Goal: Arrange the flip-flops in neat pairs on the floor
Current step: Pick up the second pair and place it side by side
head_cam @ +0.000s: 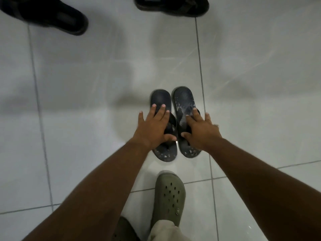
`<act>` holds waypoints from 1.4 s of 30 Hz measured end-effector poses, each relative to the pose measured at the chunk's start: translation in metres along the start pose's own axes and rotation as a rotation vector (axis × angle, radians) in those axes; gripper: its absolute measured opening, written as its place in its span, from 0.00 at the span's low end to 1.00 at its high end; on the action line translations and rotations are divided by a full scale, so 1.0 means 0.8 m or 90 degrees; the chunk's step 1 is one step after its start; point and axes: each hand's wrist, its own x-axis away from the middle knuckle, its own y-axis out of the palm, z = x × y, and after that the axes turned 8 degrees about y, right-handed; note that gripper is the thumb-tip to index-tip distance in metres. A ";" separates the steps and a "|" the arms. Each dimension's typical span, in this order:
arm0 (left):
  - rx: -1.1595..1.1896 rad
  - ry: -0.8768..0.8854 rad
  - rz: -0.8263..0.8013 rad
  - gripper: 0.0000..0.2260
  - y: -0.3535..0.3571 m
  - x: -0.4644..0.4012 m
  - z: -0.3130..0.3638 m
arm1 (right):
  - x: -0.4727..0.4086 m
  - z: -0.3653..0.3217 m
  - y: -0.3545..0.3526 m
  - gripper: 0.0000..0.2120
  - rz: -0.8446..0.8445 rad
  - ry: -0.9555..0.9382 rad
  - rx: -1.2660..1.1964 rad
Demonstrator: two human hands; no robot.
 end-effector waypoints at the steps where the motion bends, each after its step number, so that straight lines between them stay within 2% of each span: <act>1: -0.002 -0.005 -0.004 0.45 -0.017 0.015 -0.009 | 0.007 -0.009 -0.014 0.38 0.008 0.006 -0.022; 8: -0.019 -0.141 0.025 0.45 -0.204 0.101 -0.117 | 0.045 -0.083 -0.193 0.41 0.102 -0.003 -0.108; 13: -0.059 -0.174 0.065 0.42 -0.297 0.073 -0.209 | -0.016 -0.127 -0.301 0.43 0.176 -0.030 -0.086; 16: -0.077 -0.180 0.056 0.38 -0.308 0.019 -0.284 | -0.104 -0.136 -0.333 0.44 0.200 -0.035 -0.009; 18: -0.149 -0.162 0.050 0.37 -0.306 -0.019 -0.341 | -0.174 -0.141 -0.346 0.45 0.211 -0.043 0.042; 21: -0.228 -0.188 0.027 0.38 -0.312 -0.048 -0.412 | -0.244 -0.147 -0.360 0.43 0.198 0.021 0.079; 24: -0.219 -0.276 -0.025 0.41 -0.309 -0.056 -0.467 | -0.285 -0.143 -0.372 0.45 0.199 0.077 0.085; 27: -0.158 -0.298 -0.023 0.43 -0.291 -0.062 -0.512 | -0.330 -0.144 -0.369 0.50 0.186 0.085 0.054; 32: -0.052 -0.344 0.045 0.41 -0.285 -0.083 -0.484 | -0.331 -0.204 -0.335 0.44 0.170 0.076 0.075; 36: 0.102 -0.396 0.176 0.23 -0.267 -0.093 -0.423 | -0.296 -0.266 -0.284 0.31 0.193 0.074 -0.067; 37: 0.110 -0.389 0.188 0.18 -0.258 -0.094 -0.408 | -0.286 -0.277 -0.272 0.31 0.202 0.064 -0.105; 39: 0.092 -0.380 0.187 0.16 -0.247 -0.090 -0.385 | -0.256 -0.299 -0.252 0.40 0.173 0.021 -0.105; 40: 0.078 -0.383 0.185 0.19 -0.247 -0.085 -0.378 | -0.241 -0.306 -0.244 0.44 0.164 0.001 -0.073; 42: -0.008 -0.363 0.157 0.28 -0.245 -0.068 -0.377 | -0.214 -0.313 -0.226 0.46 0.182 -0.019 -0.035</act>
